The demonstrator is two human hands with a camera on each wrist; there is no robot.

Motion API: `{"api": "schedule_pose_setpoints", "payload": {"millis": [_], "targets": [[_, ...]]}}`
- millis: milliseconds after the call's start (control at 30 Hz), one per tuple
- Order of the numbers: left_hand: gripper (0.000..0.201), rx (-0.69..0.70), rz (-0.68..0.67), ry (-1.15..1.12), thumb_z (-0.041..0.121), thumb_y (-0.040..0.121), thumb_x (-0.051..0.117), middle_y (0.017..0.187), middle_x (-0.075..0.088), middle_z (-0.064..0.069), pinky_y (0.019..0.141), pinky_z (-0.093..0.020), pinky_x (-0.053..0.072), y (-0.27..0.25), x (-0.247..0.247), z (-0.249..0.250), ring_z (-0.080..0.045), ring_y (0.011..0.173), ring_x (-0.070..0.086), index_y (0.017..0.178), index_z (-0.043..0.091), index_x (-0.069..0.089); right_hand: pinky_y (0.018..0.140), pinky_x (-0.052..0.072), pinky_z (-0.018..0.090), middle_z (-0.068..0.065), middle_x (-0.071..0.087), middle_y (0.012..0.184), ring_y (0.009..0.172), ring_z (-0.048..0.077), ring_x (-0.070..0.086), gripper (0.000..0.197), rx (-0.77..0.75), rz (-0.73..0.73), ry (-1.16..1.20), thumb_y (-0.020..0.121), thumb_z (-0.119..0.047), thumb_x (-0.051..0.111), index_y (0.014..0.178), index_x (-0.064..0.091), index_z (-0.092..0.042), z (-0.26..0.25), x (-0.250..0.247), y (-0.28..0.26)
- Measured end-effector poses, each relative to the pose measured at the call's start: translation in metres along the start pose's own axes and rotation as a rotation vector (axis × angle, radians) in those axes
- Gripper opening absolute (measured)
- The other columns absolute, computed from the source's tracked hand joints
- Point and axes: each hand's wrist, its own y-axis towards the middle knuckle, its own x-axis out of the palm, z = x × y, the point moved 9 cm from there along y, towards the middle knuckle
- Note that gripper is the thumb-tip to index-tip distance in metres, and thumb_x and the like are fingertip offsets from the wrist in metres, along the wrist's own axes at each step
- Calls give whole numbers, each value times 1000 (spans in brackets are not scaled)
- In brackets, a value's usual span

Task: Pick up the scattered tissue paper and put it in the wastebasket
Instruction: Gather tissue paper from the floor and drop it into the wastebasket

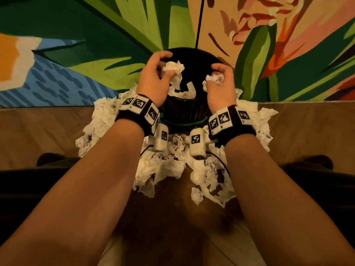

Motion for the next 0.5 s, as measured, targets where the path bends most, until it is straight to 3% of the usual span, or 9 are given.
{"api": "schedule_pose_setpoints", "payload": {"millis": [33,100,133,200,267,400,500], "targets": [[34,6,-10,31,12,91,63,112,64,-3,94,-32,50,3,4,1,-19,103,61,125,17,61,93,44,22,2,56,126,111,17,55,35,-29,13,-8,89,0,52,109,54,-30,-2,-4,3],[38,7,-95,131,16,92,65,123,65,1,103,-25,44,7,21,0,-15,116,59,129,20,62,86,34,1,-4,58,126,113,7,51,32,-101,29,-57,90,-4,58,112,59,-28,-8,-8,7],[43,2,-147,180,19,92,65,134,60,1,108,-21,37,6,29,-2,-14,126,53,135,23,59,87,32,-1,-5,58,127,114,4,49,32,-126,15,-84,90,-7,61,116,60,-25,-11,-7,8],[51,8,-188,237,22,94,64,148,48,0,116,-24,26,1,36,-4,-16,141,37,143,24,50,101,36,13,-2,56,134,121,8,50,40,-136,-40,-147,90,-13,65,129,58,-21,-11,-2,12],[49,27,-139,236,22,95,63,149,46,-2,118,-30,26,-4,29,-4,-18,142,35,142,22,51,110,35,24,1,51,142,130,12,47,49,-133,-90,-224,90,-17,65,137,52,-22,-10,1,16],[33,-7,44,132,22,97,56,133,57,2,107,-29,41,-18,-5,-19,-11,123,52,131,21,59,113,37,34,0,47,146,132,17,46,50,-80,-87,-152,92,-11,57,141,50,-22,2,-10,24],[23,-35,189,85,19,98,51,117,63,4,89,-19,48,-36,-30,-40,0,101,57,118,21,64,105,47,34,-2,44,141,118,11,54,46,-49,36,-57,88,-10,57,128,56,-31,15,-34,22]]}}
